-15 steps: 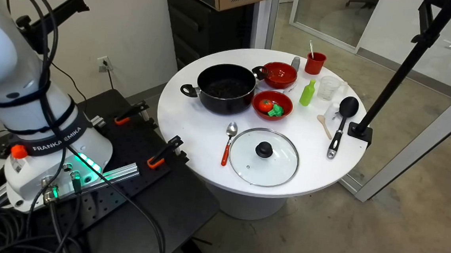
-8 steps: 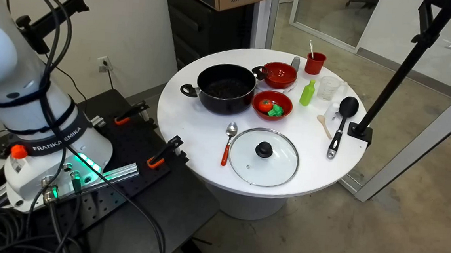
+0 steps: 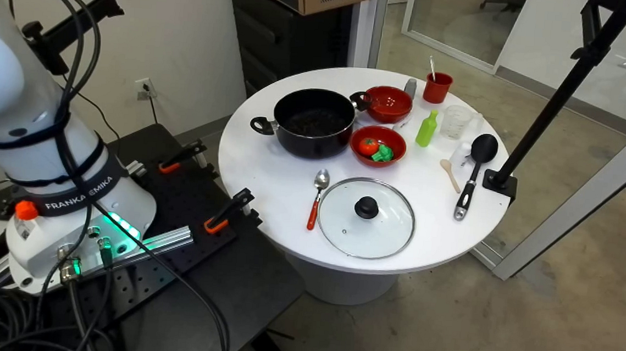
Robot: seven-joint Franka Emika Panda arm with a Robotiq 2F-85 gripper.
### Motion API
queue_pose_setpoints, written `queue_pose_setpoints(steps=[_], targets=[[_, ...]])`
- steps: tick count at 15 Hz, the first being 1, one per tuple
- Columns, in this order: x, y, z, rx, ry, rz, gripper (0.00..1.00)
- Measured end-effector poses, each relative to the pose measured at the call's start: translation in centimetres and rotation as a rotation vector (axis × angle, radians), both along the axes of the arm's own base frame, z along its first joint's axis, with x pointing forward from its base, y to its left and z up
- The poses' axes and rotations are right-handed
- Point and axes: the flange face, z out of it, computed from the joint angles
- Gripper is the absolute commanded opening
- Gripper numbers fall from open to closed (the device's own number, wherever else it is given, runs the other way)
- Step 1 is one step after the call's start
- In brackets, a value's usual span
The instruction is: Move the objects from the orange bowl to the black pot, then cover the black pot with the glass lid
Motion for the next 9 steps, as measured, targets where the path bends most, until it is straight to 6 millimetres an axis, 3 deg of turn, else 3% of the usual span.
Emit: queue_pose_setpoints(steps=[2, 6, 9], targets=[[-0.1, 0.6, -3.5, -0.013, 0.019, -0.03, 1.0], [0.8, 1.9, -13.9, -0.048, 0.119, -0.069, 1.0], [1.7, 1.5, -20.7, -0.054, 0.181, -0.076, 1.0]])
